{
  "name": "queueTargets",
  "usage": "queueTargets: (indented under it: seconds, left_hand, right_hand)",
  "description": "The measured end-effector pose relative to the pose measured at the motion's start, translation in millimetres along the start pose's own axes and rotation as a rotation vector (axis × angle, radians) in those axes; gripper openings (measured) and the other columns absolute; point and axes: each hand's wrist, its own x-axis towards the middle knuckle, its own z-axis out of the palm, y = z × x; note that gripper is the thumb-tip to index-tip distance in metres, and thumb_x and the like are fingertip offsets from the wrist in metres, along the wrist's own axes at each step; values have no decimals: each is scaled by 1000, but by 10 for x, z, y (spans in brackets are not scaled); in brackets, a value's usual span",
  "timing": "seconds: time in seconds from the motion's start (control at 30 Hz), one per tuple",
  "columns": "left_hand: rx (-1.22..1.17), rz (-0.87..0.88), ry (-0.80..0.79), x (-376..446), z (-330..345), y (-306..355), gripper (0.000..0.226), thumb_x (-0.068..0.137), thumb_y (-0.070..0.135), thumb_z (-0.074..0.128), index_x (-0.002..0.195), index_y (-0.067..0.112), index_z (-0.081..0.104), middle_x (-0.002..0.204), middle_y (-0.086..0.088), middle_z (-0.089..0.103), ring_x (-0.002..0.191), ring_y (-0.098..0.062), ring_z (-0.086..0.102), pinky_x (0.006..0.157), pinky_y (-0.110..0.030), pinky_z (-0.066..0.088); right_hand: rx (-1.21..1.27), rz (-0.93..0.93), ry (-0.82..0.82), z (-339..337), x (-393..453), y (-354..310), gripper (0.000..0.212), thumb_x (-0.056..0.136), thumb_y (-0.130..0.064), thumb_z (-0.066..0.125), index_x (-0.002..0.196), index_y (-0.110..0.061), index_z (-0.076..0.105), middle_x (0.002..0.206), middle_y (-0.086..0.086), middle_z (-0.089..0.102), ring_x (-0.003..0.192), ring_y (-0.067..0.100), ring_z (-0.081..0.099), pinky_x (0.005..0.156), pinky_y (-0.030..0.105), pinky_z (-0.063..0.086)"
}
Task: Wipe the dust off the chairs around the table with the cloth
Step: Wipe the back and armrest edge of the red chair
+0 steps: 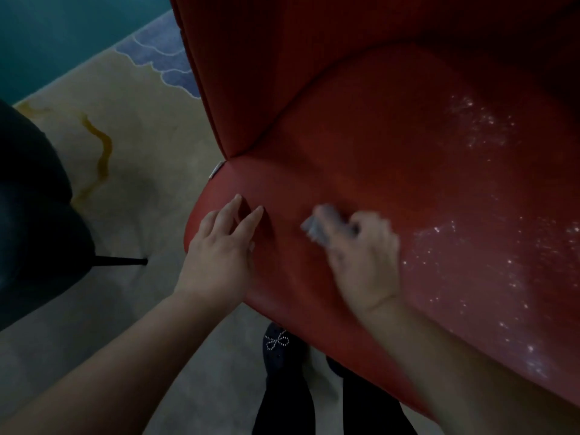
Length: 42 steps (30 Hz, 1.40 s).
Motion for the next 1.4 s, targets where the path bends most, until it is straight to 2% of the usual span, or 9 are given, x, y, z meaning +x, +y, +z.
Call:
queueTargets:
  seconds: [0.1,0.33,0.6,0.77,0.83,0.97,1.07,1.23,1.4]
  left_hand:
    - [-8,1,6,11,-17,54,58,92,13,55,146,24,39,155,-11,28,134,-36,29,109,-47,30]
    - [15,45,-10,70,-60,206,60,89,12,53,147,24,39,155,-11,28,135,-37,29,109,-45,29]
    - [79,64,-76,75,67,365,63,92,40,51,150,32,28,160,-4,16,141,-33,19,112,-50,29]
    - [106,58,-110,105,130,505,76,86,57,47,152,38,14,162,-2,4,145,-32,11,114,-49,21]
    - [126,58,-103,129,164,537,80,85,62,46,152,39,10,162,-2,1,145,-32,9,115,-49,20]
    - [141,64,-51,189,189,615,83,82,66,46,152,36,12,161,-4,2,145,-31,11,114,-52,19]
    - [122,55,-38,244,222,742,79,84,65,42,151,36,12,161,-3,1,145,-30,8,114,-52,17]
    - [107,89,-45,266,294,925,74,87,57,40,152,34,12,161,-2,1,145,-28,7,115,-51,16]
    - [136,112,-33,299,317,938,73,88,56,41,152,34,14,161,-3,5,144,-29,10,114,-53,17]
  right_hand:
    - [-1,258,112,-115,151,247,63,79,-18,71,136,-36,51,97,9,46,86,26,43,74,35,32]
    - [56,-144,-78,-6,-277,-289,57,78,-32,71,131,-42,54,90,1,48,77,22,47,64,35,43]
    - [12,152,46,-252,46,430,63,80,-18,71,136,-38,50,96,6,44,84,22,41,74,35,35]
    - [28,-111,-60,-253,-207,402,63,75,-21,74,131,-40,54,92,5,48,78,25,47,68,33,33]
    - [-4,-9,-16,-309,-86,689,62,74,-15,76,130,-35,58,93,12,52,79,32,50,68,36,35]
    - [-44,259,121,-433,92,967,55,84,-17,70,135,-32,54,97,13,46,86,30,44,75,36,33]
    - [29,169,120,-425,-195,734,65,79,-17,67,138,-38,47,97,7,43,85,25,41,74,33,30]
    - [40,-50,-63,-318,-663,610,72,72,-21,80,133,-42,49,91,3,49,77,22,46,66,34,38]
    - [48,104,45,-415,-164,1085,65,76,-9,75,134,-32,55,93,10,48,80,25,44,73,36,39]
